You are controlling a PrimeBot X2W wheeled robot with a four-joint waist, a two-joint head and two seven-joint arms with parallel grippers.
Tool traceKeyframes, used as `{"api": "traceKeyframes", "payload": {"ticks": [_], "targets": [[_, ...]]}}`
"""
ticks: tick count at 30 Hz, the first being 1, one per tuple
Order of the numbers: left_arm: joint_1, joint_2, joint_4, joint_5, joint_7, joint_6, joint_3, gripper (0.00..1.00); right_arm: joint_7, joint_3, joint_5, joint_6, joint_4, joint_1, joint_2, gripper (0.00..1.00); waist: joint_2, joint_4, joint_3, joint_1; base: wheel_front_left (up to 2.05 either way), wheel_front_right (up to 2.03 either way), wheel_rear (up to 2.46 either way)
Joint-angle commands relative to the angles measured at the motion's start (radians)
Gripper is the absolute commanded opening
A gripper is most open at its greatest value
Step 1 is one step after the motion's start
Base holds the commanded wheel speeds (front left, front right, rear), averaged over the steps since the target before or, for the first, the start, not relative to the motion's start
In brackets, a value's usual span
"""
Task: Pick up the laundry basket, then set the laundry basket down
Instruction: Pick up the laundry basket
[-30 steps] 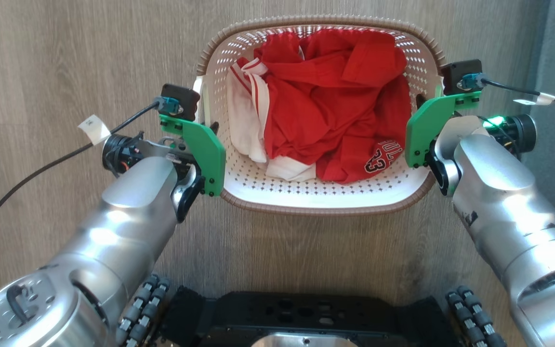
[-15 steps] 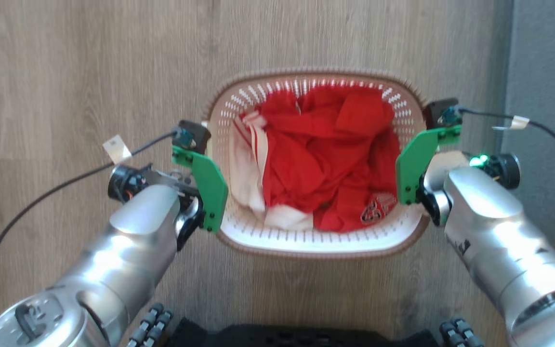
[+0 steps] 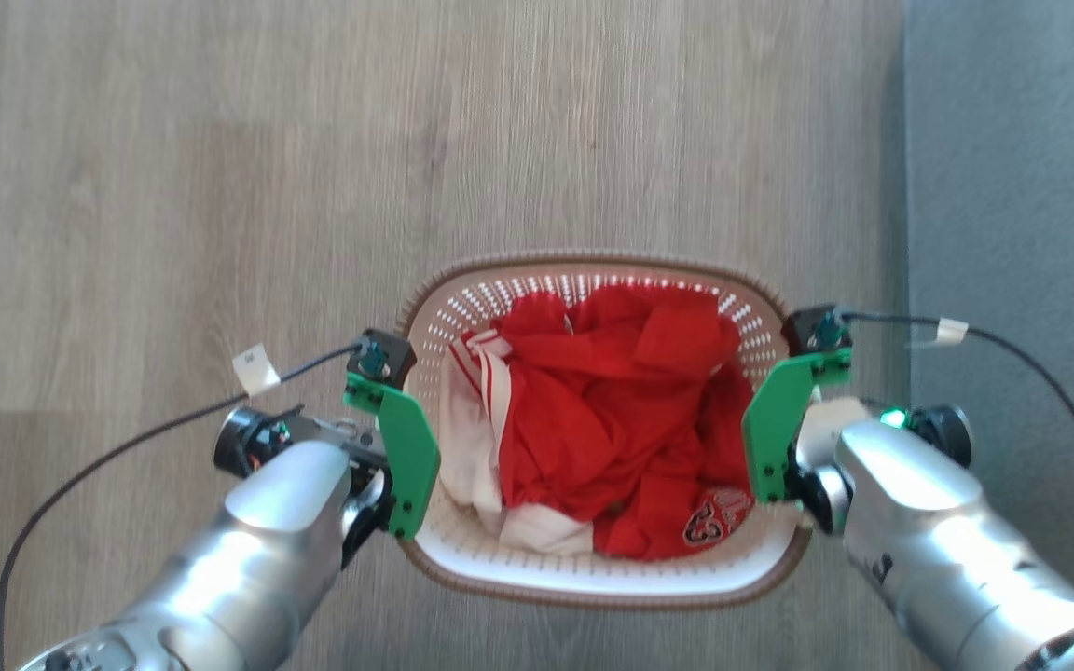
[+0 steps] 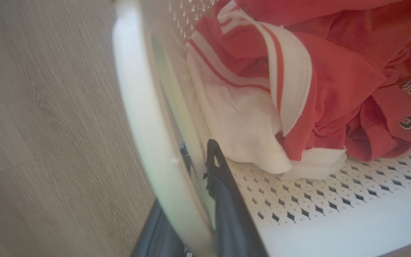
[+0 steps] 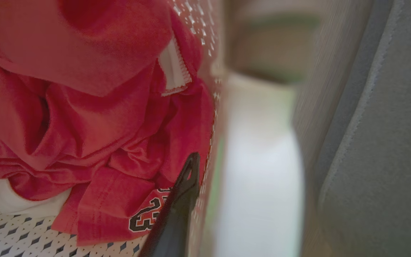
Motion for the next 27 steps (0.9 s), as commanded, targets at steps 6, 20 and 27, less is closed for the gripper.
{"api": "traceKeyframes", "payload": {"ticks": [6, 20, 27], "targets": [[0.047, 0.010, -0.039, 0.039, -0.001, -0.015, -0.011, 0.00, 0.034, 0.094, 0.034, 0.007, -0.057, 0.103, 0.026, 0.00, -0.0001, 0.013, -0.154, 0.0001, 0.00, 0.00, 0.00], [0.227, 0.135, -0.307, 0.135, 0.210, -0.015, -0.011, 0.00, 0.095, 0.210, 0.123, 0.007, -0.119, 0.215, 0.026, 0.00, -0.0001, 0.001, -0.330, 0.0001, 0.00, 0.00, 0.00], [0.244, 0.190, -0.419, 0.143, 0.269, -0.015, -0.011, 0.00, 0.095, 0.240, 0.138, 0.007, -0.121, 0.217, 0.026, 0.00, -0.0001, 0.005, -0.359, 0.0001, 0.00, 0.00, 0.00]]}}
